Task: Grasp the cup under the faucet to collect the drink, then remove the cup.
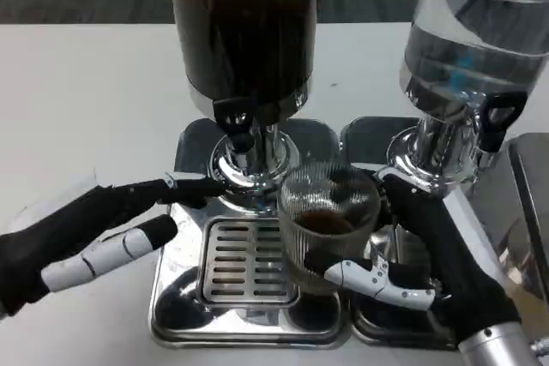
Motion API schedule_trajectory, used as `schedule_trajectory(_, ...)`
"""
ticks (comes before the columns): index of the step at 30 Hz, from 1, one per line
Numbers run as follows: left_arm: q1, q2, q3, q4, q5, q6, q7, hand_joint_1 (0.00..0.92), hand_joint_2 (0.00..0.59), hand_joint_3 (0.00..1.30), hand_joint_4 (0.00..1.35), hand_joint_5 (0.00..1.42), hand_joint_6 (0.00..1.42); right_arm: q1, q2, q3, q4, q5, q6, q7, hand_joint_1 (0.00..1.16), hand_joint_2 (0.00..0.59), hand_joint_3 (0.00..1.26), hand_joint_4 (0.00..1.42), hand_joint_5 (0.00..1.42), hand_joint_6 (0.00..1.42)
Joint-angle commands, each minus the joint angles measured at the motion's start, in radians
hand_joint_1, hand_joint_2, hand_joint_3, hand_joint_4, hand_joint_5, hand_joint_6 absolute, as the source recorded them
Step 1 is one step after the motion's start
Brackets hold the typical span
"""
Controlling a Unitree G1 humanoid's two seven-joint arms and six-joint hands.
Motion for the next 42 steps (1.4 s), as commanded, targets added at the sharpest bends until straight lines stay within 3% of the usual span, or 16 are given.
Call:
schedule_trajectory(1,0.018,-0.006,0.005,-0.020,-0.018,0.016,0.002,0.000,0.183,0.25,0.16,0.19,0.11,0.019,0.000,-0.006,-0.064,0.026,-0.001,0.004,0.72,0.222,0.46,0.54,0.61,0.60)
schedule_trajectory(20,0.016,-0.011,0.009,-0.019,-0.029,0.024,0.003,0.000,0.183,0.25,0.16,0.20,0.11,0.061,0.002,-0.006,-0.109,0.034,0.006,0.018,0.72,0.222,0.47,0.55,0.62,0.60)
schedule_trajectory(42,0.044,-0.027,0.014,-0.077,-0.060,0.047,0.002,0.000,0.178,0.25,0.16,0.20,0.11,0.175,0.011,0.000,-0.239,0.050,0.028,0.022,0.71,0.230,0.48,0.56,0.64,0.62)
